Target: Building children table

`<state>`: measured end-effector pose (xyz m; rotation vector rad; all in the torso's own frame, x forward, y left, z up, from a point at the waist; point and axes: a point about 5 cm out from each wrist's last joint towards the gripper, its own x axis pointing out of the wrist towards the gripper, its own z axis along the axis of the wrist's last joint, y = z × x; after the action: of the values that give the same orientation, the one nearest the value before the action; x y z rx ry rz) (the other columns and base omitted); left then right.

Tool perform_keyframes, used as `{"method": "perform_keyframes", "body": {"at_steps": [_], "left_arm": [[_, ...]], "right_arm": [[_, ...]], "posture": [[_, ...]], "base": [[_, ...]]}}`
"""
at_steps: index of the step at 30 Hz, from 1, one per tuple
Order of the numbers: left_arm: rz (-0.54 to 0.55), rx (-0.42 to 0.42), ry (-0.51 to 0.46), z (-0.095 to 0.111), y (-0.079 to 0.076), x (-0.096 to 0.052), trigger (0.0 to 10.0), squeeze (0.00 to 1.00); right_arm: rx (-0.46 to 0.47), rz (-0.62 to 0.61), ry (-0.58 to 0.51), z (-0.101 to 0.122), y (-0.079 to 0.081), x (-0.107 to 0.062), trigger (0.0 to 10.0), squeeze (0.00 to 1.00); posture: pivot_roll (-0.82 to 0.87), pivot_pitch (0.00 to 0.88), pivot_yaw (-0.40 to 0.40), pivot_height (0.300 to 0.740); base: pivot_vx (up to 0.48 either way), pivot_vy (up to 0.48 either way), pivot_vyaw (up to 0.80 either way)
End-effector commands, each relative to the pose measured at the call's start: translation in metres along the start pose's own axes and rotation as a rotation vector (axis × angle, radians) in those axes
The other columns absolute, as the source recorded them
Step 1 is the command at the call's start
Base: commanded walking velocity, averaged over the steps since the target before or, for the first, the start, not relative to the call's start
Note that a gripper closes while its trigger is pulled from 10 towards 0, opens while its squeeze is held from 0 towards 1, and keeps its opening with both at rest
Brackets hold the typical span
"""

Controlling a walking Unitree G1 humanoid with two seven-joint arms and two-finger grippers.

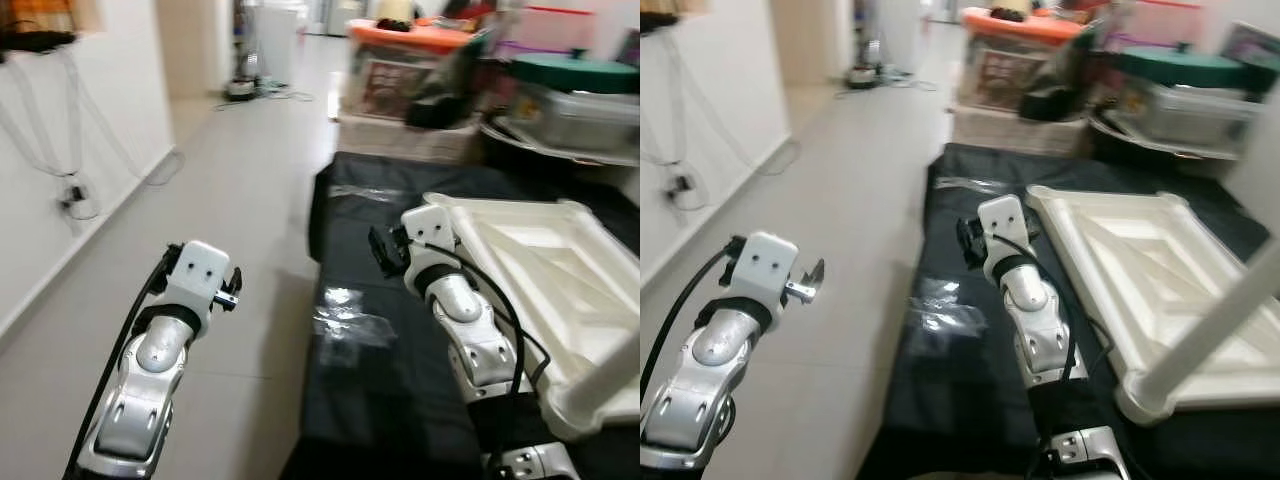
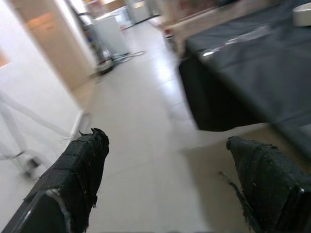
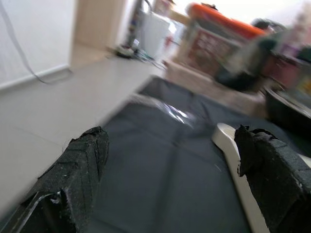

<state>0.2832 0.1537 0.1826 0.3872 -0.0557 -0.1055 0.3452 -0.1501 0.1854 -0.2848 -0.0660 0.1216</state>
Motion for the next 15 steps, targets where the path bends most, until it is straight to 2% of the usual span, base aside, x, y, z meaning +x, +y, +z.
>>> {"method": "perform_keyframes", "body": {"at_steps": [1, 6, 11, 15], "left_arm": [[0.01, 0.014, 0.017, -0.002, -0.002, -0.004, 10.0, 0.0], [0.035, 0.031, 0.007, -0.002, -0.003, -0.005, 10.0, 0.0], [0.048, 0.081, -0.006, -0.002, -0.002, -0.005, 10.0, 0.0], [0.046, 0.098, -0.006, -0.001, -0.004, -0.007, 10.0, 0.0]], "right_arm": [[0.016, -0.016, 0.017, -0.002, 0.0, -0.001, 10.0, 0.0], [0.027, -0.077, 0.05, -0.008, -0.009, -0.001, 10.0, 0.0], [0.085, -0.15, 0.048, -0.008, -0.022, -0.001, 10.0, 0.0], [0.087, -0.161, 0.034, -0.008, -0.025, -0.001, 10.0, 0.0]], "posture": [[0.04, 0.0, -0.099, 0.74], [0.04, 0.0, -0.097, 0.74], [0.05, 0.0, -0.088, 0.74], [0.05, 0.0, -0.087, 0.74]], "base": [[0.0, 0.0, -0.8], [0.0, 0.0, -0.79], [0.0, 0.0, -0.79], [0.0, 0.0, 0.0]]}}
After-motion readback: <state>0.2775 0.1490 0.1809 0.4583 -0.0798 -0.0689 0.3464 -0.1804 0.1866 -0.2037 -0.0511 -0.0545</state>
